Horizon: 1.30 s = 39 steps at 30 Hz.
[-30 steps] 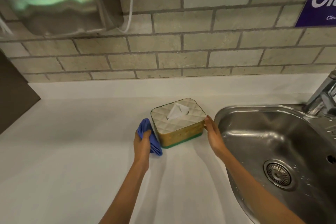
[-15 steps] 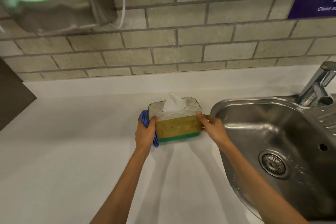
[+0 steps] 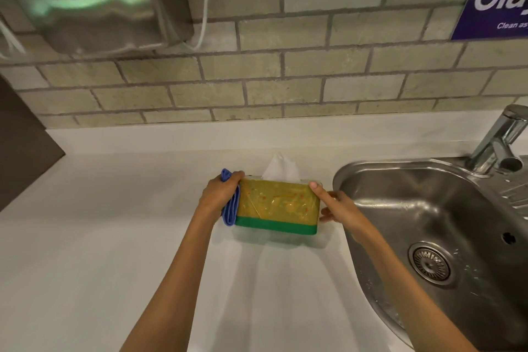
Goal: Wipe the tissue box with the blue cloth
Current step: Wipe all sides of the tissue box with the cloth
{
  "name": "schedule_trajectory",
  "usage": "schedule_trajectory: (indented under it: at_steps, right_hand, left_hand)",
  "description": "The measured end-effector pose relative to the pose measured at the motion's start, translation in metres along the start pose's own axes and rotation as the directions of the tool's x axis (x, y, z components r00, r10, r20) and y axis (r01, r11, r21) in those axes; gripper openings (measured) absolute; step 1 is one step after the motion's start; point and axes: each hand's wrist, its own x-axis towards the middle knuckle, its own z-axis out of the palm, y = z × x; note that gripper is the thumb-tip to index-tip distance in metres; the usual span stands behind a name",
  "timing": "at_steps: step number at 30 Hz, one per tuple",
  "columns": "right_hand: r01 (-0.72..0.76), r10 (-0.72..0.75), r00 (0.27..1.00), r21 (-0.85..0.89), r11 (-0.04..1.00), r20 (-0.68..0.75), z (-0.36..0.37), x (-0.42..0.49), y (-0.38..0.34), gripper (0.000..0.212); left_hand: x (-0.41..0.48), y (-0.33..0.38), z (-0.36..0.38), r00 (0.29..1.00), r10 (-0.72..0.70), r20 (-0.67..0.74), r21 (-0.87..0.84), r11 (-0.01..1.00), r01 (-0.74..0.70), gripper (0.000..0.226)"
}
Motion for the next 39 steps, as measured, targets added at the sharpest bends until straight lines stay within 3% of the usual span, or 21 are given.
schedule_trajectory:
  at_steps: [4, 9, 12, 14, 18, 20, 24, 27, 32, 34, 36, 39]
  right_hand:
    - [0.050, -0.064, 0.994, 0.158, 0.986, 0.084, 0.006, 0.012, 0.002, 0.110]
    - [0.045, -0.071, 0.992, 0.231, 0.972, 0.106, 0.010, 0.019, 0.007, 0.098]
    - [0.026, -0.059, 0.990, 0.247, 0.969, 0.127, 0.012, 0.022, 0.009, 0.098]
    - [0.011, -0.052, 0.987, 0.262, 0.965, 0.149, 0.013, 0.024, 0.010, 0.097]
    - [-0.011, -0.036, 0.982, 0.247, 0.969, 0.185, 0.011, 0.024, 0.010, 0.096]
    - [-0.019, -0.026, 0.981, 0.232, 0.973, 0.191, 0.009, 0.025, 0.011, 0.098]
    - [-0.035, -0.012, 0.982, 0.242, 0.970, 0.190, 0.008, 0.025, 0.009, 0.097]
    - [-0.032, -0.009, 0.985, 0.238, 0.971, 0.170, 0.009, 0.026, 0.008, 0.091]
    - [-0.020, -0.011, 0.991, 0.233, 0.972, 0.134, 0.011, 0.028, 0.005, 0.077]
    - [-0.014, -0.016, 0.991, 0.225, 0.974, 0.132, 0.010, 0.028, 0.004, 0.072]
    - [-0.023, -0.004, 0.992, 0.220, 0.975, 0.124, 0.010, 0.028, 0.005, 0.079]
    - [-0.040, 0.014, 0.993, 0.216, 0.976, 0.121, 0.010, 0.028, 0.004, 0.092]
  left_hand:
    - [-0.005, 0.000, 0.008, 0.996, 0.064, -0.056, 0.017, 0.998, -0.063, 0.032]
    - [-0.025, -0.013, 0.028, 0.953, 0.211, -0.215, -0.006, 0.976, -0.218, 0.030]
    - [-0.038, -0.015, 0.039, 0.879, 0.351, -0.322, -0.035, 0.924, -0.382, 0.028]
    - [-0.042, -0.021, 0.046, 0.826, 0.436, -0.358, -0.022, 0.880, -0.475, 0.046]
    - [-0.042, -0.035, 0.060, 0.736, 0.524, -0.429, 0.146, 0.844, -0.516, 0.041]
    - [-0.041, -0.035, 0.063, 0.702, 0.568, -0.431, 0.228, 0.821, -0.524, 0.048]
    - [-0.032, -0.026, 0.059, 0.722, 0.573, -0.388, 0.399, 0.810, -0.430, 0.066]
    - [-0.031, -0.025, 0.060, 0.710, 0.615, -0.342, 0.405, 0.779, -0.479, 0.064]
    - [-0.036, -0.054, 0.061, 0.651, 0.735, -0.190, 0.519, 0.638, -0.569, 0.058]
    - [-0.035, -0.059, 0.056, 0.677, 0.698, -0.234, 0.413, 0.702, -0.581, 0.056]
    - [-0.028, -0.051, 0.055, 0.731, 0.610, -0.307, 0.311, 0.790, -0.528, 0.057]
    - [-0.024, -0.026, 0.064, 0.736, 0.587, -0.338, 0.398, 0.797, -0.454, 0.056]
